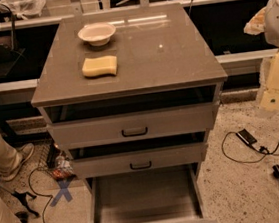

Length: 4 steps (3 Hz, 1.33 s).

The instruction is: Place sponge into bottom drawer

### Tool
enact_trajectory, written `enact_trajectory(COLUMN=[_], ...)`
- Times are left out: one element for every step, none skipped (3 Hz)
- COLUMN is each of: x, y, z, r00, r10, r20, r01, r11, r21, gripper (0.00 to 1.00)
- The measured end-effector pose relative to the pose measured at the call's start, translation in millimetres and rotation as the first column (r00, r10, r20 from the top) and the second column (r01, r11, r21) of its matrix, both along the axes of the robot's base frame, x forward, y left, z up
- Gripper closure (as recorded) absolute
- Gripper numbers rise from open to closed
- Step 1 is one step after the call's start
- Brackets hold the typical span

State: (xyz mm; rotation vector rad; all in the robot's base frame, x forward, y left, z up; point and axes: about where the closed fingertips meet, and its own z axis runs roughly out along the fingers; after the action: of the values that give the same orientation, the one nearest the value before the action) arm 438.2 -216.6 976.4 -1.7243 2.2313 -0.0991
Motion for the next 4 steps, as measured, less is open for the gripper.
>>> enact_trajectory(x=[0.0,30.4,84.1,137.7], y=[0.0,10.9,26.2,57.9], z=[0.0,-3.5,-13.9,-26.4], r00=[1.0000,0.9993,0.9948,0.9855], r10=[0.000,-0.009,-0.074,-0.143], r20=[0.000,0.037,0.069,0.092], r01=[0.000,0.006,0.055,0.102], r11=[1.000,0.996,0.967,0.930], r21=[0.000,0.086,0.247,0.354], gripper=[0.00,0.00,0.00,0.00])
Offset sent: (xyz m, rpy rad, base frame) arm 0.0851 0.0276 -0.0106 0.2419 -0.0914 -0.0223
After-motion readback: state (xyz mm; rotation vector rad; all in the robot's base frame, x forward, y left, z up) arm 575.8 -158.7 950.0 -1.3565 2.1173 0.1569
